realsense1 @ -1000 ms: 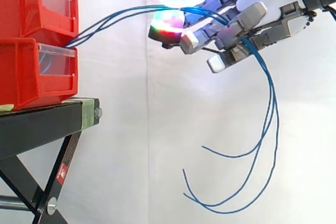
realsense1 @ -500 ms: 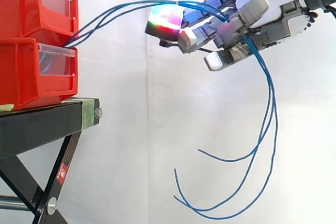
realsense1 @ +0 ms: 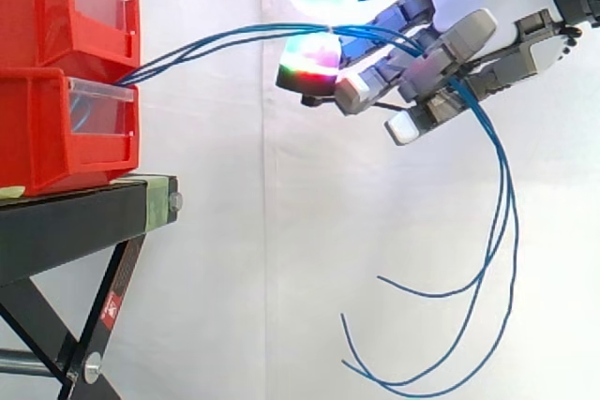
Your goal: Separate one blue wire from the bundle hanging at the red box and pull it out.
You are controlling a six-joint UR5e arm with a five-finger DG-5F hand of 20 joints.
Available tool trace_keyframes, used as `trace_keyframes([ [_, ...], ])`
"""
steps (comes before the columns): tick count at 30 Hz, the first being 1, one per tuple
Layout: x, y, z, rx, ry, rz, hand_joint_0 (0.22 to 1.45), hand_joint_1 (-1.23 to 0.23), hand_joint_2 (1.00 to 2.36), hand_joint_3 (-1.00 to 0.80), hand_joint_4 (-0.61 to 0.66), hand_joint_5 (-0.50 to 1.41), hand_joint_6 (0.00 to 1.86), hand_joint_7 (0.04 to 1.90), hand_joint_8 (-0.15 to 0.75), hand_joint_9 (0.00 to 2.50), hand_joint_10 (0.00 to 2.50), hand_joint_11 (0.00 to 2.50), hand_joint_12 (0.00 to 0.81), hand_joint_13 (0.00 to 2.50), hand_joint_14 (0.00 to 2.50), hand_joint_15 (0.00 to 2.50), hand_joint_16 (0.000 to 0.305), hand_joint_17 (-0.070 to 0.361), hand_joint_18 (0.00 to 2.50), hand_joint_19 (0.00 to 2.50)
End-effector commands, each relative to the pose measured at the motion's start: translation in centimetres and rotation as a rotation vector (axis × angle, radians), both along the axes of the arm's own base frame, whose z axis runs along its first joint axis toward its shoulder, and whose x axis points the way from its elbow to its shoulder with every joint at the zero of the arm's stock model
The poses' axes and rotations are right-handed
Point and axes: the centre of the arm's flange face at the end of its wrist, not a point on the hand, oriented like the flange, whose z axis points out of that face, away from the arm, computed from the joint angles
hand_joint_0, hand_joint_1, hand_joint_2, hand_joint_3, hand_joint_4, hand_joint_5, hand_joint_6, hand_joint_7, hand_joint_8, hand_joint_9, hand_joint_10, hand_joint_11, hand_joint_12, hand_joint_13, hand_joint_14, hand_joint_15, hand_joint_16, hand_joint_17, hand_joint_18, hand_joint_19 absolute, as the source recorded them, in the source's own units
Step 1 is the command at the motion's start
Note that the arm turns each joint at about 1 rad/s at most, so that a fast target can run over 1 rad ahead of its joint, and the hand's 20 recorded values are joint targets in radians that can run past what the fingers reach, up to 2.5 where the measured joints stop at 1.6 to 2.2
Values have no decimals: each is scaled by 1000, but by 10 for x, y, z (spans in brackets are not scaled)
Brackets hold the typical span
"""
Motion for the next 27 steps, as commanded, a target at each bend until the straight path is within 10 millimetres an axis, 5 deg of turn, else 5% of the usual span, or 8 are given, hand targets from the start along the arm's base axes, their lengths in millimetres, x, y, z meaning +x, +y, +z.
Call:
trace_keyframes([
  [1, 0, 0, 0, 3, 0, 0, 516, -696, 1000, -500, 205, -249, 827, 1025, 309, 755, 9, 1516, 310, 1135, 2500, 370, 58, 130, 809, 918],
  [10, 0, 2, 0, 15, -3, 4, 611, -656, 1004, -453, 173, -239, 834, 1032, 291, 799, 10, 1518, 300, 1152, 2500, 404, 53, 118, 825, 932],
  [27, 0, 5, 0, 19, -5, 4, 671, -810, 1004, -458, 165, -249, 846, 1016, 285, 757, 9, 1522, 291, 1134, 2500, 440, 51, 115, 818, 927],
])
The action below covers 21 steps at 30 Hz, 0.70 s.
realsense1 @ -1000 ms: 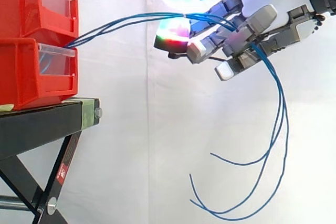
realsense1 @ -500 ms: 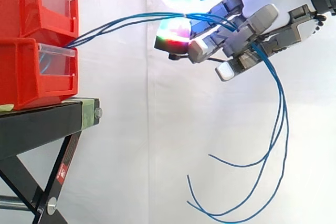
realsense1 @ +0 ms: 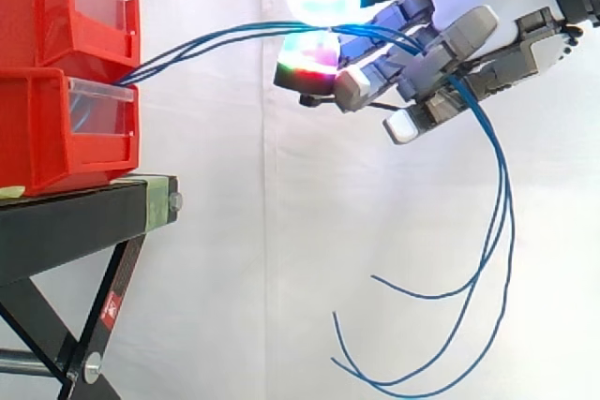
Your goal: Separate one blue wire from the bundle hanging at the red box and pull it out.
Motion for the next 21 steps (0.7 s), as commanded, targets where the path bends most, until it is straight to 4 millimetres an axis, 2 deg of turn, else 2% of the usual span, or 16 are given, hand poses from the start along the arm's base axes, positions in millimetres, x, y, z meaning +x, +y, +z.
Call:
trace_keyframes([
  [1, 0, 0, 0, 1, -1, 0, 692, -780, 1007, -428, 164, -243, 852, 1004, 286, 774, 9, 1523, 292, 1143, 2500, 437, 51, 115, 825, 923],
  [6, 0, 0, 0, 1, -1, 0, 704, -766, 1019, -297, 127, -243, 865, 1001, 285, 792, 8, 1521, 292, 1162, 2500, 446, 50, 113, 848, 932],
  [11, 0, 0, 0, 2, -1, -1, 740, -749, 1032, -82, 129, -248, 875, 1035, 282, 810, 7, 1533, 282, 1156, 2500, 429, 48, 109, 839, 987],
  [14, 0, 1, 0, 2, -1, 1, 803, -811, 1034, -89, 152, -264, 902, 1025, 274, 813, 5, 1546, 279, 1187, 2500, 378, 40, 89, 969, 1262],
  [21, 0, 2, 0, 1, -1, 3, 816, -911, 1022, -265, 111, -277, 897, 1037, 259, 782, 6, 1526, 270, 1218, 2500, 397, 37, 84, 1091, 1246],
])
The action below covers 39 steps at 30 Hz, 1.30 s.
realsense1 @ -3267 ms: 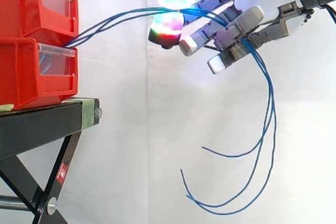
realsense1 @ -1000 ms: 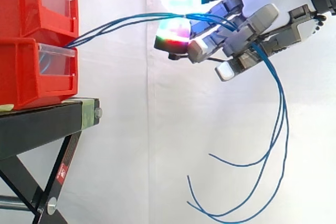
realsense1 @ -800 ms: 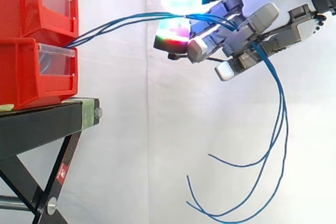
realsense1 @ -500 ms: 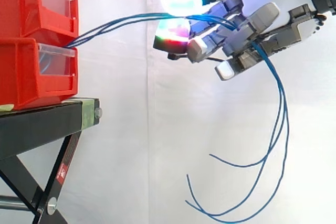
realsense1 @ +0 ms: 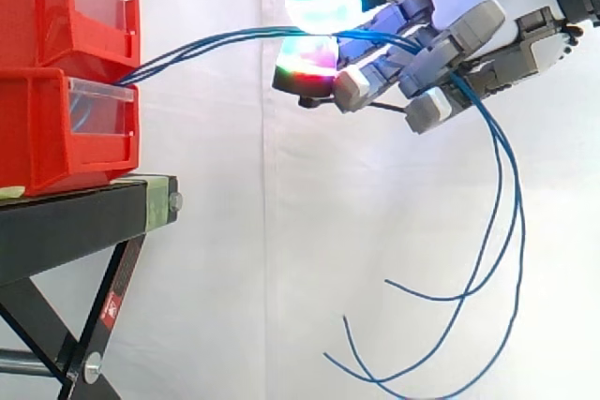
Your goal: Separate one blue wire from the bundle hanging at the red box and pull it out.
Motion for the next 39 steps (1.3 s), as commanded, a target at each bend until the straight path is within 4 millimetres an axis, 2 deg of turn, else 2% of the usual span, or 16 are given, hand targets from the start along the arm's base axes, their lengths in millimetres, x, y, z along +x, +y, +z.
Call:
trace_keyframes([
  [1, 0, 0, 0, 0, -1, 1, 808, -936, 1017, -332, 104, -278, 896, 1043, 257, 782, 6, 1531, 263, 1223, 2500, 424, 38, 85, 1118, 1226],
  [4, 0, 0, 0, 0, 1, 1, 809, -930, 1000, -498, 95, -280, 895, 1046, 251, 782, 6, 1533, 265, 1228, 2500, 463, 38, 85, 1138, 1178],
  [12, 0, 0, 0, -2, 1, 0, 786, -933, 1000, -500, 99, -280, 895, 1032, 252, 787, 4, 1560, 264, 1238, 2500, 463, 38, 85, 1163, 1177],
  [20, 0, 0, 0, 1, -2, 1, 665, -917, 1000, -500, 131, -275, 877, 1027, 263, 815, 4, 1618, 282, 1227, 2500, 461, 41, 92, 1122, 1176],
  [27, 0, 1, 0, 0, -2, 1, 701, -950, 1000, -500, 129, -276, 864, 1033, 257, 780, 5, 1607, 280, 1202, 2500, 457, 43, 97, 1091, 1171],
  [32, 0, 1, -1, -1, 2, 1, 632, -911, 1000, -500, 132, -273, 862, 1026, 263, 799, 4, 1604, 282, 1211, 2500, 420, 43, 96, 1102, 1188],
  [34, 0, 1, 0, -2, 0, 1, 638, -894, 1000, -500, 136, -270, 863, 1021, 265, 818, 4, 1606, 278, 1212, 2500, 430, 43, 96, 1110, 1188],
  [39, 0, 1, 0, -1, -2, 1, 748, -819, 1000, -500, 130, -262, 876, 1002, 268, 873, 2, 1612, 276, 1238, 2500, 420, 42, 94, 1131, 1183],
])
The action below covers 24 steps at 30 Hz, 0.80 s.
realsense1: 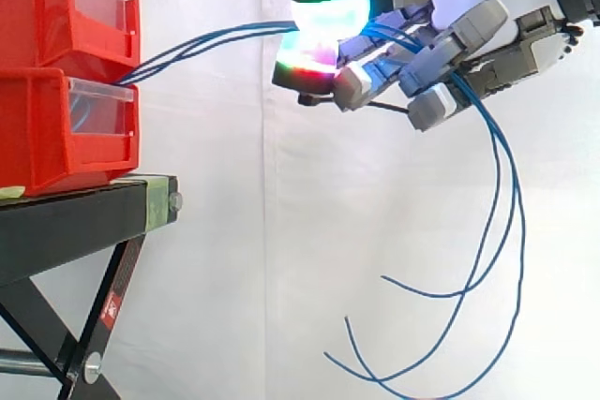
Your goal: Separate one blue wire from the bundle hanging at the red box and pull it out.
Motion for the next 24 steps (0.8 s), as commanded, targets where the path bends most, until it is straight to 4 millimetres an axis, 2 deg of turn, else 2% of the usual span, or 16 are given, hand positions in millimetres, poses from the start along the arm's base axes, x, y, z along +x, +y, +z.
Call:
trace_keyframes([
  [1, 0, 0, 0, 1, -2, 0, 794, -800, 1001, -489, 120, -258, 878, 989, 261, 884, 1, 1609, 269, 1234, 2500, 419, 41, 92, 1127, 1205],
  [5, 0, 0, 0, -1, 0, 1, 896, -756, 1012, -378, 79, -248, 882, 990, 259, 929, 0, 1640, 264, 1207, 2500, 307, 36, 82, 1008, 1414],
  [9, 0, 0, 0, 0, 1, 0, 898, -752, 1016, -337, 79, -251, 881, 1004, 253, 816, 116, 1629, 263, 1179, 2500, 285, 35, 78, 1000, 1471],
  [14, 0, 0, 0, -1, 0, 1, 838, -841, 1000, -500, 80, -264, 873, 1014, 248, 737, 56, 1663, 272, 1176, 2500, 398, 37, 84, 1067, 1322],
  [20, 0, 0, 0, 0, 0, 0, 759, -902, 1000, -500, 83, -267, 865, 1012, 246, 732, 18, 1656, 271, 1190, 2500, 442, 40, 89, 1120, 1248],
  [24, 0, 0, 0, 1, -2, 0, 669, -870, 1000, -500, 93, -266, 861, 1007, 253, 774, 0, 1675, 266, 1194, 2500, 429, 38, 87, 1122, 1269],
])
